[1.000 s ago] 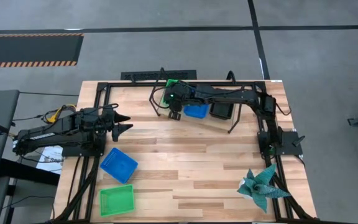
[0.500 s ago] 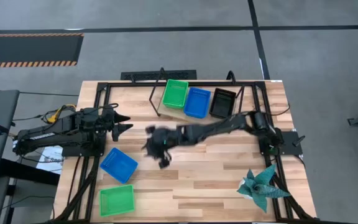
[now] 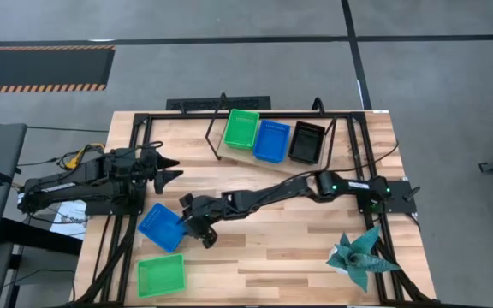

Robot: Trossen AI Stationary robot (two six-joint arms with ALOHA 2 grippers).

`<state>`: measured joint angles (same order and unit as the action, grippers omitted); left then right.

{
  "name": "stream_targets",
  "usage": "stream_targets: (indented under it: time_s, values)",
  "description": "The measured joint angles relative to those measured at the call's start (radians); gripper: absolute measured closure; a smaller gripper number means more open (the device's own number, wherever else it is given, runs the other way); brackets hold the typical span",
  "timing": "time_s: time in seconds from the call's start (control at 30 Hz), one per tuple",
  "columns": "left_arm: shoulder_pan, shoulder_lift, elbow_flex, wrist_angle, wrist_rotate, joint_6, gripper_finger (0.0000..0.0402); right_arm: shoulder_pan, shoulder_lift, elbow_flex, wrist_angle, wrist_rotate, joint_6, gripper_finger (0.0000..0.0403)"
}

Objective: Stack baskets on shelf by color
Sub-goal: Stack the blue bin on top of the blue bin on the shelf

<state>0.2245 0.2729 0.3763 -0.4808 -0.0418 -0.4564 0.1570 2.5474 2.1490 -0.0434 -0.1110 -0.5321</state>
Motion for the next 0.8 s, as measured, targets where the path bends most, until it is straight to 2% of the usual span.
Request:
stream_targets:
  time_s: [0.2,0.37,0.8]
  values:
    - [0.0,0.0,0.0,-0.002,0.0,-0.008,0.0175,0.0,0.076,0.143,-0.167,-0.028,-0.003,0.0207]
    - [0.0,0.0,0.0,-0.004,0.0,-0.009,0.0175,0.0,0.077,0.148,-0.237,-0.035,-0.004,0.0209]
    - [0.0,0.0,0.0,-0.003,0.0,-0.011,0.0175,-0.002,0.077,0.148,-0.277,-0.026,-0.003,0.0217]
